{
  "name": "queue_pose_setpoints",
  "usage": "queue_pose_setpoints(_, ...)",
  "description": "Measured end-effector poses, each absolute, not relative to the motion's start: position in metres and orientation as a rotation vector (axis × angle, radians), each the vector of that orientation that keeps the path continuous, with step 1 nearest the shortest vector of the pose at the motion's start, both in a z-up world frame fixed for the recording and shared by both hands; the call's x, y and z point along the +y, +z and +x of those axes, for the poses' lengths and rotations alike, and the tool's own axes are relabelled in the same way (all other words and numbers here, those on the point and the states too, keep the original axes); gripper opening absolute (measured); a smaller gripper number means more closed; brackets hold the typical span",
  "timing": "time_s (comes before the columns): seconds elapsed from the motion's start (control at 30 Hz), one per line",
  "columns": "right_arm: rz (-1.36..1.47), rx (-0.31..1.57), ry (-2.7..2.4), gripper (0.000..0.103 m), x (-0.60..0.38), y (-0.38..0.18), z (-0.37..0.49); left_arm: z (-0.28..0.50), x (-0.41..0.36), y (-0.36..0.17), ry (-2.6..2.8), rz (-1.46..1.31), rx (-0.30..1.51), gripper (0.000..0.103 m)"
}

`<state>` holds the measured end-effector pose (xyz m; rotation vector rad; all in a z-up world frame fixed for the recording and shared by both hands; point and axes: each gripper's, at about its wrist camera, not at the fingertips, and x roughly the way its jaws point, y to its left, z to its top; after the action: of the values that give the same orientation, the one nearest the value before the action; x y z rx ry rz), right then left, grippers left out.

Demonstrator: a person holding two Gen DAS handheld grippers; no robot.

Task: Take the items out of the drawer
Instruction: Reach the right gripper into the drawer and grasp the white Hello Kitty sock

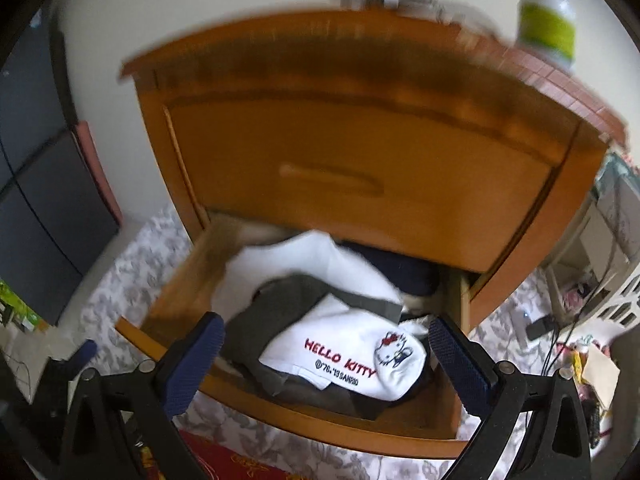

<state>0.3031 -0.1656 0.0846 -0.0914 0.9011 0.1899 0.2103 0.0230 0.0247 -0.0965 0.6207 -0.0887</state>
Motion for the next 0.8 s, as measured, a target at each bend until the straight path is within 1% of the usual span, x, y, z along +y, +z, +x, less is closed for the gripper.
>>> queue_pose_setpoints(0.13,-0.048,1.038,0.168,0.103,-0.163,0.053,0.322,0.212,0.032,0.021,-0.090,-0.134,0.642,0.103)
queue_pose_setpoints(0.17,-0.034,1.061,0.166,0.102,-0.163,0.047,0.325,0.213,0.034,0.020,-0.085,-0.137,0.646,0.103)
queue_pose_setpoints(0.2,-0.024,1.083,0.171,0.099,-0.163,0.041,0.327,0.213,0.035,0.019,-0.082,-0.139,0.648,0.103)
queue_pose_setpoints(0.23,-0.024,1.096,0.173,0.096,-0.161,0.038,0.329,0.214,0.037,0.018,-0.078,-0.140,0.651,0.103)
queue_pose_setpoints(0.37,-0.051,1.119,0.168,0.094,-0.153,0.026,0.332,0.216,0.039,0.016,-0.074,-0.145,0.659,0.103)
queue_pose_setpoints(0.43,-0.058,1.132,0.165,0.088,-0.149,0.023,0.333,0.216,0.039,0.016,-0.076,-0.144,0.660,0.103)
queue_pose_setpoints(0.57,-0.059,1.148,0.172,0.079,-0.146,0.017,0.335,0.218,0.038,0.016,-0.075,-0.133,0.663,0.103)
queue_pose_setpoints(0.63,-0.051,1.151,0.170,0.068,-0.146,0.016,0.336,0.218,0.038,0.016,-0.075,-0.126,0.664,0.103)
queue_pose_setpoints(0.73,-0.029,1.161,0.176,0.056,-0.150,0.016,0.335,0.219,0.037,0.015,-0.072,-0.120,0.665,0.103)
queue_pose_setpoints(0.8,-0.015,1.168,0.181,0.051,-0.153,0.015,0.334,0.219,0.038,0.015,-0.073,-0.120,0.667,0.103)
